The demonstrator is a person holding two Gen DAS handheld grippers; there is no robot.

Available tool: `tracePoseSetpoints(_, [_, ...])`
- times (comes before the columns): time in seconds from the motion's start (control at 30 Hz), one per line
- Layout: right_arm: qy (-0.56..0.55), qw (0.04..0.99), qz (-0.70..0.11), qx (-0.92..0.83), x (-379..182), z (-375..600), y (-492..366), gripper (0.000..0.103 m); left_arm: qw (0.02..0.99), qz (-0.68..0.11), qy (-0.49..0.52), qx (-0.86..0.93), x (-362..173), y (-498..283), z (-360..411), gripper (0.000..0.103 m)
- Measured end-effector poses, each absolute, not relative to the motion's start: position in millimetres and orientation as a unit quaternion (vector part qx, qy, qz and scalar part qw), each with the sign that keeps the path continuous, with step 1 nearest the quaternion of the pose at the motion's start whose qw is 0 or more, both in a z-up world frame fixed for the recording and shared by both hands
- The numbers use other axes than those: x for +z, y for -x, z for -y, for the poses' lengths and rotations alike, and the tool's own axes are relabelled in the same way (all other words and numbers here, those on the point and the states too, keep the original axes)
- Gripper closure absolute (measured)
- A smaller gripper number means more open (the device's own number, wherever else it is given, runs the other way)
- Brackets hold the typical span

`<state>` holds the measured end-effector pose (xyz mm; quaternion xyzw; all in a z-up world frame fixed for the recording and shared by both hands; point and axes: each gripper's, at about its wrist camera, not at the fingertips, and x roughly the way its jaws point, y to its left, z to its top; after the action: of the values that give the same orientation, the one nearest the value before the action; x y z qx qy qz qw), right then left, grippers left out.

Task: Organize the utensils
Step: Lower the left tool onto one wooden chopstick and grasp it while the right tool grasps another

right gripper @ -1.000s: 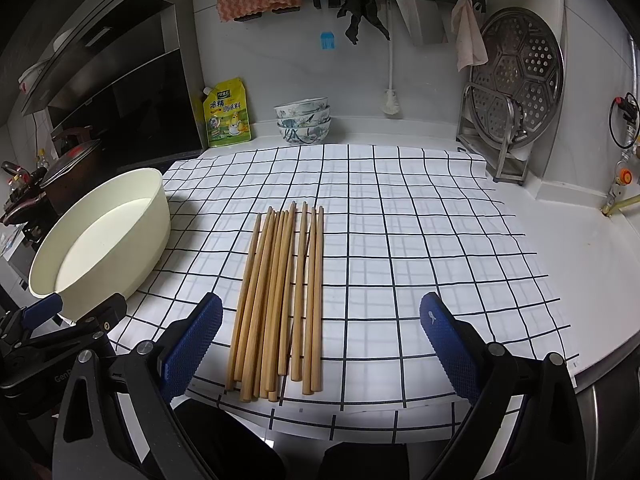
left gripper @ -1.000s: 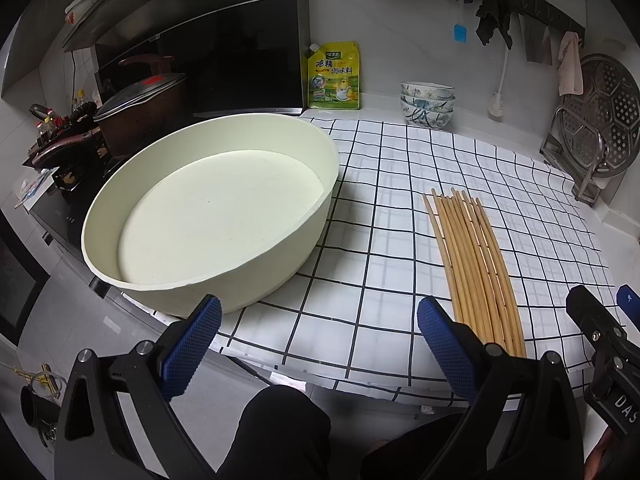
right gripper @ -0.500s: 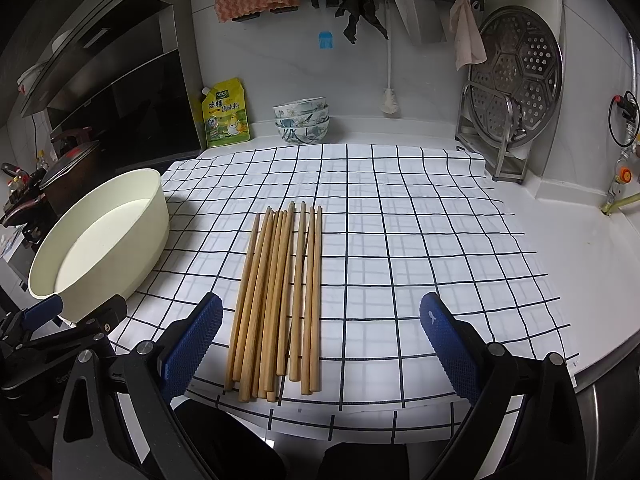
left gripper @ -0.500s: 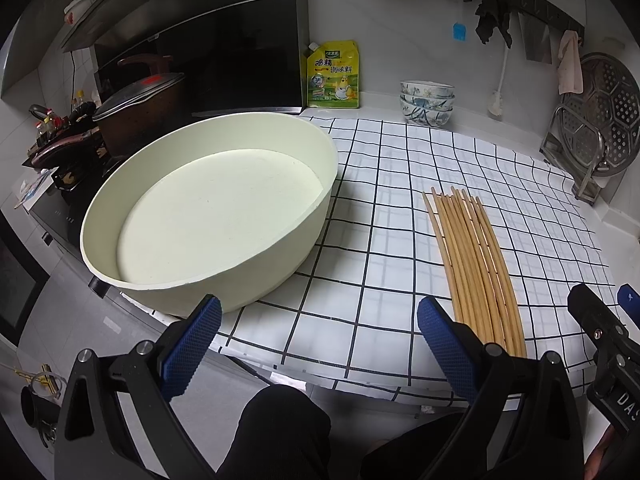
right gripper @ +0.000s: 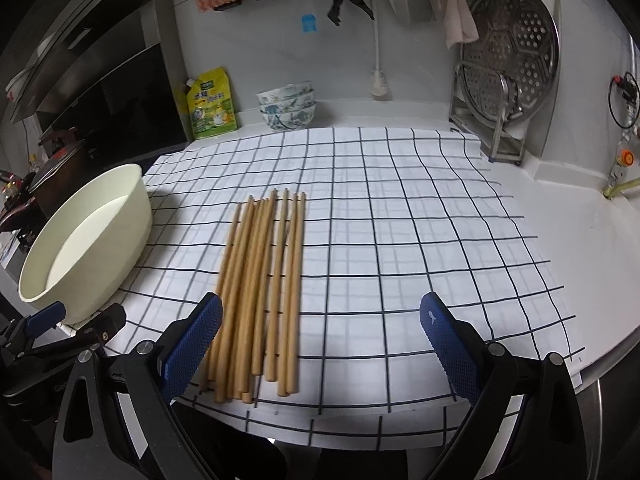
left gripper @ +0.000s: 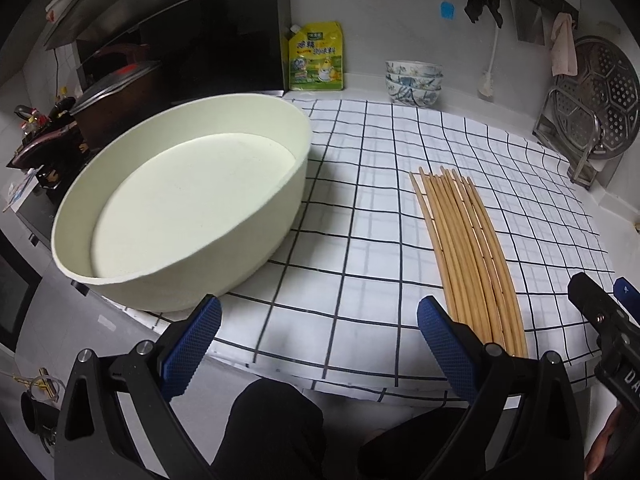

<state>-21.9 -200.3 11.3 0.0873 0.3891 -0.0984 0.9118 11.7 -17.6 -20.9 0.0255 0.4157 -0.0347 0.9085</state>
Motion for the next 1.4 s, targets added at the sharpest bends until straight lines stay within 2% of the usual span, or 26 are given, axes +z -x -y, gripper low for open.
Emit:
tracePoseSetpoints(0.7, [-0.023, 0.877, -0.468, -0.103, -45, 215, -37, 0.009, 0.884, -0.464, -0.020, -0.059, -56, -43, 42, 0.006])
tracePoseSetpoints(1.4, [-0.019, 0.871, -0.476, -0.121, -49, 243, -33, 0.009, 0.883, -0.465, -0.010, -0.064, -64, -59, 62, 0.006])
